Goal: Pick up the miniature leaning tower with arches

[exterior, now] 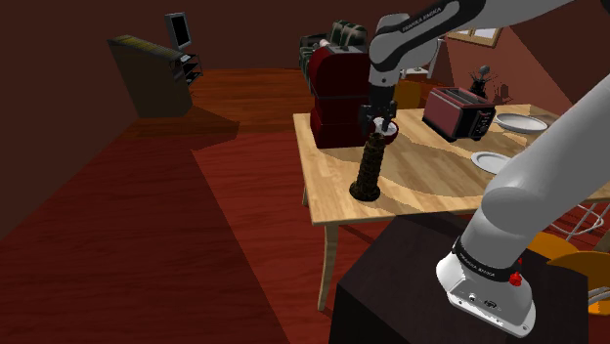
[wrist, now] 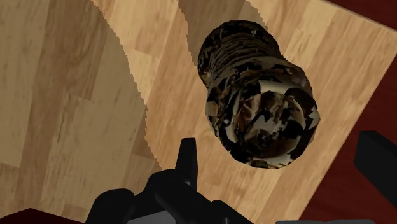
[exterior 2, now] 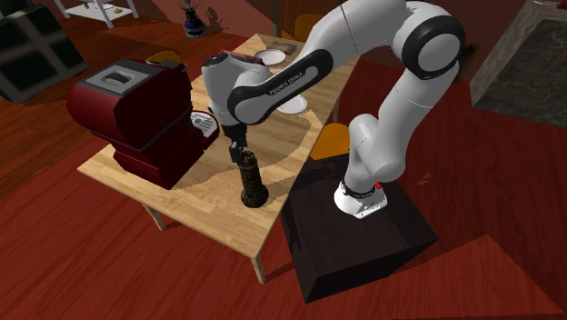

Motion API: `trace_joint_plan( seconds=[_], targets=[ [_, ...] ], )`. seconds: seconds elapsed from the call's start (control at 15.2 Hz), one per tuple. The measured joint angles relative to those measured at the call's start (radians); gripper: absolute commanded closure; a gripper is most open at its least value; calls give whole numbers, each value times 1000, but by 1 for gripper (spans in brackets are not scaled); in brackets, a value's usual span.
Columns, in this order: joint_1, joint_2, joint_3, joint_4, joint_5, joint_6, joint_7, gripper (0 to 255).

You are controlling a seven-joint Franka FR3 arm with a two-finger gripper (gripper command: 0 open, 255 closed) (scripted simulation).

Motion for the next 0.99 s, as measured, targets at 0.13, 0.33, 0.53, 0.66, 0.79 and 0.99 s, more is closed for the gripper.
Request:
trace_joint_plan(
  seconds=[0.13,0.33,0.53,0.66,0.79,0.99],
  targets=[
    [-1,16,-4,-13,2,28,-6,0],
    [1,37,-5,-38,7,73,-8,0],
    [1,45,-7,-48,8,92,-11,255],
    [1,46,-7,-48,9,94,-12,255],
    [1,46,-7,-48,9,94,-12,255],
    [1,44,-7,-49,8,94,-12,255]
  ],
)
